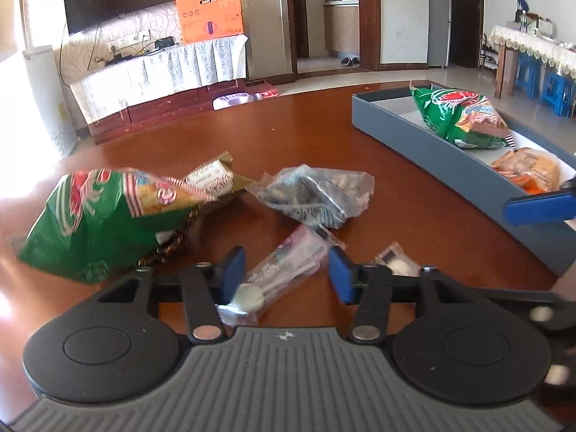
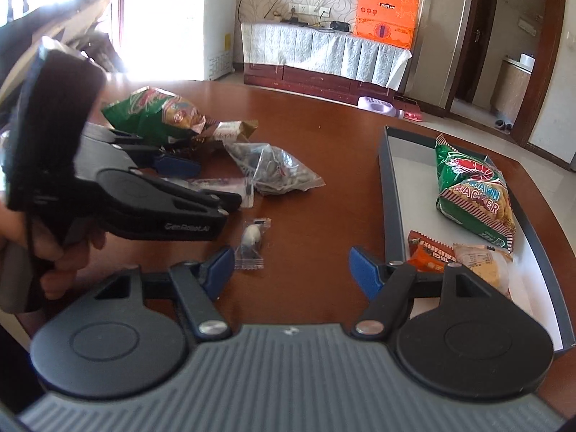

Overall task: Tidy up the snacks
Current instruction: 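Withdraw both tools from the box toward the clear candy packets on the table, then grasp the white lollipop packet with the left tool while the right tool grasps a small clear candy packet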

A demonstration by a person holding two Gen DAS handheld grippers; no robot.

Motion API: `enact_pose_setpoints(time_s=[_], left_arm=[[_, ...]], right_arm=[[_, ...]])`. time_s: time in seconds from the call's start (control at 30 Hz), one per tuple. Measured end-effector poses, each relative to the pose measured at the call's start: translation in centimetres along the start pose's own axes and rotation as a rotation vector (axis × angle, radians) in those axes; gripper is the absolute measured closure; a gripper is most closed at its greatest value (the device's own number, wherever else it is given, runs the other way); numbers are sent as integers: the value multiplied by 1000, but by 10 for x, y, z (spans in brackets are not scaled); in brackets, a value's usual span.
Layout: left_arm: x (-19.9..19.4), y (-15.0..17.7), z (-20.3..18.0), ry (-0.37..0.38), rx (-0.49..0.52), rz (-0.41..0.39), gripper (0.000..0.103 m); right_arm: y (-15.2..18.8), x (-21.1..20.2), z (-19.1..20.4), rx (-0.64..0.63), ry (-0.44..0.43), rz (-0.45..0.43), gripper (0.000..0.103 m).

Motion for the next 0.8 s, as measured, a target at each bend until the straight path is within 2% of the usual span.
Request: enact_pose_setpoints(time_s=[0.1,0.2,0.23,0.37,0.47,0.57,0.8], left_arm=[[-10,8,2,-1,-20,15,58],[-20,17,4,0,-32,32,59],[-22,19,3,-7,-26,29,57],[-22,23,11,-29,-43,34,38],[-21,23,14,-28,-67,38,37],[-22,23,13,-29,-64,28,29],[-13,20,9,-27,-64,45,27]], right_arm=[[2,4,2,-16,25,17,28],[0,5,3,-29,54,12,22],[0,4,3,-29,57,9,22],[0,4,-2,-9,63,9,22],[1,4,-3,-16,72,14,22],[0,5,-7,-5,70,16,22],[-2,16,-12,1,83,32,22]])
Point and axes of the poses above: each gripper's, at about its wrist camera, not at the fingertips, and x roughly the way its jaws point, z to its left, y to its underside, the point moved 6 cm from there along x, roughly the way its jaws point, and after that the axes turned 12 degrees about -y, right-handed, at the moved point
